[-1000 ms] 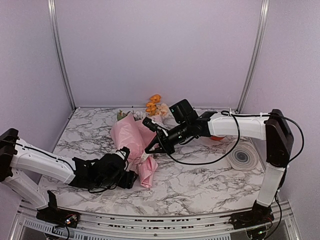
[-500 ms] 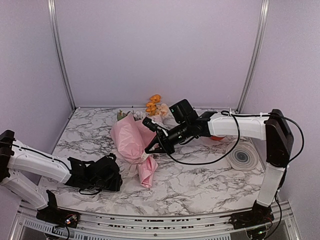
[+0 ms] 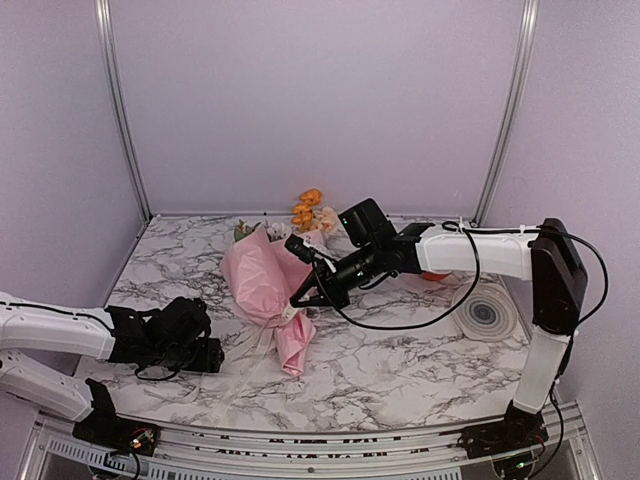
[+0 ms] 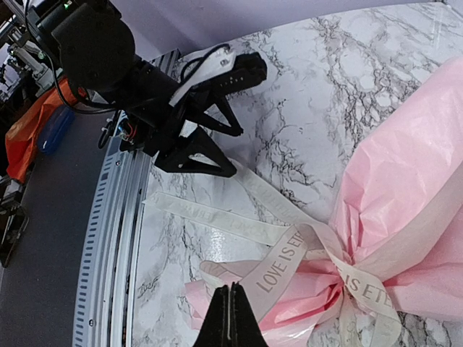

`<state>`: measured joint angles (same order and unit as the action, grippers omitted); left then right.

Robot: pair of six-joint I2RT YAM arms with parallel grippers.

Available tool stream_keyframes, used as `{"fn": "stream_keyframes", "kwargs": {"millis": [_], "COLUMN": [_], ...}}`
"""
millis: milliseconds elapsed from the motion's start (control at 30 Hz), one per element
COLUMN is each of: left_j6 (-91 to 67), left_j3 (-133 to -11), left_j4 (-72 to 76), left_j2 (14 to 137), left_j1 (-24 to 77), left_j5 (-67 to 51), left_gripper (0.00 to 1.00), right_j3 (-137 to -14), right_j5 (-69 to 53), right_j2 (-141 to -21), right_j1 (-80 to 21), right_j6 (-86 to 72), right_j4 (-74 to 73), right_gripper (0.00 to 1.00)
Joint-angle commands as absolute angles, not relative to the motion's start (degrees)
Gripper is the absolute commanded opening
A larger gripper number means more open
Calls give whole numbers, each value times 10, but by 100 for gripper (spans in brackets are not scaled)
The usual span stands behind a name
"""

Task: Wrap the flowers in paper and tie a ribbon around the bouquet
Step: Cross the half-tied ribbon over the folded bouquet.

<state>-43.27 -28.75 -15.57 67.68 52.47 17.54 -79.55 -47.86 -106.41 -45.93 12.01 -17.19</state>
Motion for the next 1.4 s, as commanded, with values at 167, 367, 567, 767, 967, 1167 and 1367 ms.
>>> {"fn": "stream_keyframes", "kwargs": {"millis": [167,367,567,767,967,1167,1367], "left_j6": [-400,-314,-195,-90,-38,-7,-50], "left_j3": [-282,-359,-480,-591,-679,-717,-609], "left_j4": [-146,-144,-142,-124,-37,-19,62], "left_j2": [776,721,715,784,882,978,905], "left_j1": [526,559,609,650,669,682,663], "left_j5": [75,124,110,24,-89,-183,-58], "left_gripper": [21,0,0,0,0,0,0], "right_j3": [-816,-821,-829,-835,-835,-845,-842], "right_j5": [-473,-464,-462,-466,-464,-447,-446], "right_j2": [-1075,-1081,-1088,-1096,-1097,-1089,-1080], "right_j1": [-456,-454,-447,-430,-419,-418,-413], "right_j6": [112,90,49,2,-15,8,34], "right_j4": [-170,-159,-133,-112,-105,-144,-179], "right_gripper": [0,0,0,0,0,0,0]}}
